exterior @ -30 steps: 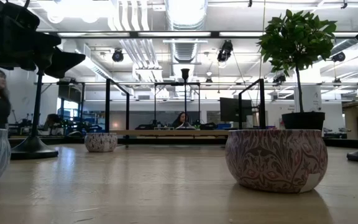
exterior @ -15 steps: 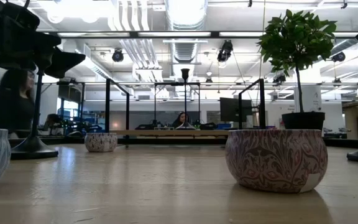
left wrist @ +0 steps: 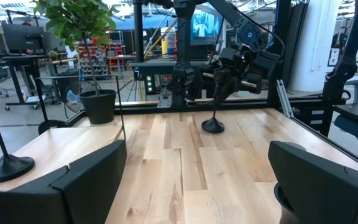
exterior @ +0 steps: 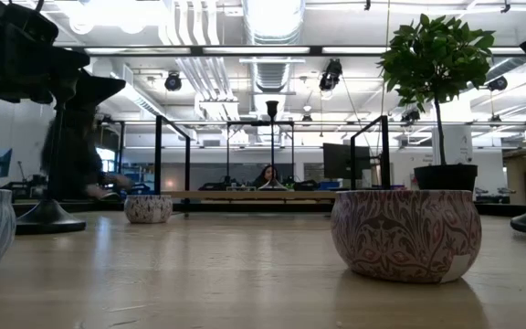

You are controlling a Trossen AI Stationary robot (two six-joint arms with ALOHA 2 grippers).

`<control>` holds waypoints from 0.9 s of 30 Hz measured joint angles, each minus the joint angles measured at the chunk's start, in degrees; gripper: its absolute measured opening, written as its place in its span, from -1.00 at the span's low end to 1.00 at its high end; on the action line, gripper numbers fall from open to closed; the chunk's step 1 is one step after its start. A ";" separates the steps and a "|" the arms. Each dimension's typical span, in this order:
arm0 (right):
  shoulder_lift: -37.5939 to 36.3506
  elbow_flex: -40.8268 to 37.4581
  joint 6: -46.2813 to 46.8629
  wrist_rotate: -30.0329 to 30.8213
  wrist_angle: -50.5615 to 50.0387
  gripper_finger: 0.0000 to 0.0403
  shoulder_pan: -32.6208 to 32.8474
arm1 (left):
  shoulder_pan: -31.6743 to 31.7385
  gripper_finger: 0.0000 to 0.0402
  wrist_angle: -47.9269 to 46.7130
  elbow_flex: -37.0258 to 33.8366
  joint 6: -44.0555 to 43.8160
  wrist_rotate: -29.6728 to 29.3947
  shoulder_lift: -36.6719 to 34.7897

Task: Pick & Place candle stick holders
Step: Put the right black candle holder on the shelf

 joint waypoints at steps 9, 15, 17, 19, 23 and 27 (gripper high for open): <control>-5.88 -0.02 -0.01 0.00 -0.15 -0.95 -0.02 | 0.02 0.99 0.00 0.00 0.00 -0.01 0.00; -13.43 2.72 -6.97 4.00 -0.22 -0.95 -0.04 | 0.02 0.99 0.00 0.00 -0.02 -0.02 0.00; -15.93 4.60 -10.88 5.57 -0.23 -0.95 -0.08 | 0.02 0.99 0.00 0.00 -0.02 -0.02 0.00; -18.13 6.88 -14.76 6.53 -0.04 -0.96 -0.41 | 0.02 0.99 0.00 0.00 -0.02 -0.02 0.00; -21.55 11.44 -23.59 8.18 -0.06 -0.96 -1.70 | 0.07 0.99 0.00 0.00 -0.02 -0.02 0.00; -23.48 14.05 -30.84 8.86 -0.10 -0.96 -5.49 | 0.07 0.99 0.00 0.00 -0.02 -0.01 0.00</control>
